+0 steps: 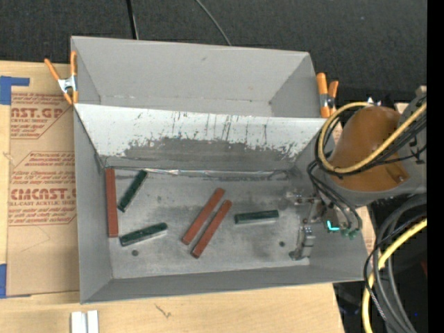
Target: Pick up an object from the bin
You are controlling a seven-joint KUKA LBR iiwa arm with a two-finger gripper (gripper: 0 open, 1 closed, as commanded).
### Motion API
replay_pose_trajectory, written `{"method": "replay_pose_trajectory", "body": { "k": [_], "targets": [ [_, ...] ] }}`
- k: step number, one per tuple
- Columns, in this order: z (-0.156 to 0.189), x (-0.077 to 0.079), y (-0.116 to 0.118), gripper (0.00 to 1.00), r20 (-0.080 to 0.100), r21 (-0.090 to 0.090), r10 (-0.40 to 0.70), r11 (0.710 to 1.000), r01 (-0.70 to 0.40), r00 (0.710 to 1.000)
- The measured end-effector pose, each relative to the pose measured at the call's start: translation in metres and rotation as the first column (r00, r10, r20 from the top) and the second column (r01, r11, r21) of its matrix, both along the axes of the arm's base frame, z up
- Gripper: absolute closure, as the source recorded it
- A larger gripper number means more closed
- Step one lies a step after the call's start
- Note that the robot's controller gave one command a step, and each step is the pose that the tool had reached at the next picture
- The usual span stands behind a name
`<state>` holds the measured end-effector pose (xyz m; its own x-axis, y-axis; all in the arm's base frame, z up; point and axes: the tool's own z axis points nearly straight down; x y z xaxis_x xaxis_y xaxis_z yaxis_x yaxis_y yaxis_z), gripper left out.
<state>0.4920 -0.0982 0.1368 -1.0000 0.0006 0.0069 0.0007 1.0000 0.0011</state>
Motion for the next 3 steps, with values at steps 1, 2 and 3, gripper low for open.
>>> {"method": "replay_pose_trajectory", "body": {
  "k": [1,2,3],
  "targets": [
    [0.003,0.002,0.0,0.0,0.007,-0.001,0.001,1.0,-0.001,1.0],
    [-0.022,0.03,0.026,0.0,0.01,-0.001,-0.071,0.997,0.071,0.997],
    [-0.067,0.005,0.031,1.0,0.006,-0.002,-0.361,0.933,0.361,0.933]
  ]
}}
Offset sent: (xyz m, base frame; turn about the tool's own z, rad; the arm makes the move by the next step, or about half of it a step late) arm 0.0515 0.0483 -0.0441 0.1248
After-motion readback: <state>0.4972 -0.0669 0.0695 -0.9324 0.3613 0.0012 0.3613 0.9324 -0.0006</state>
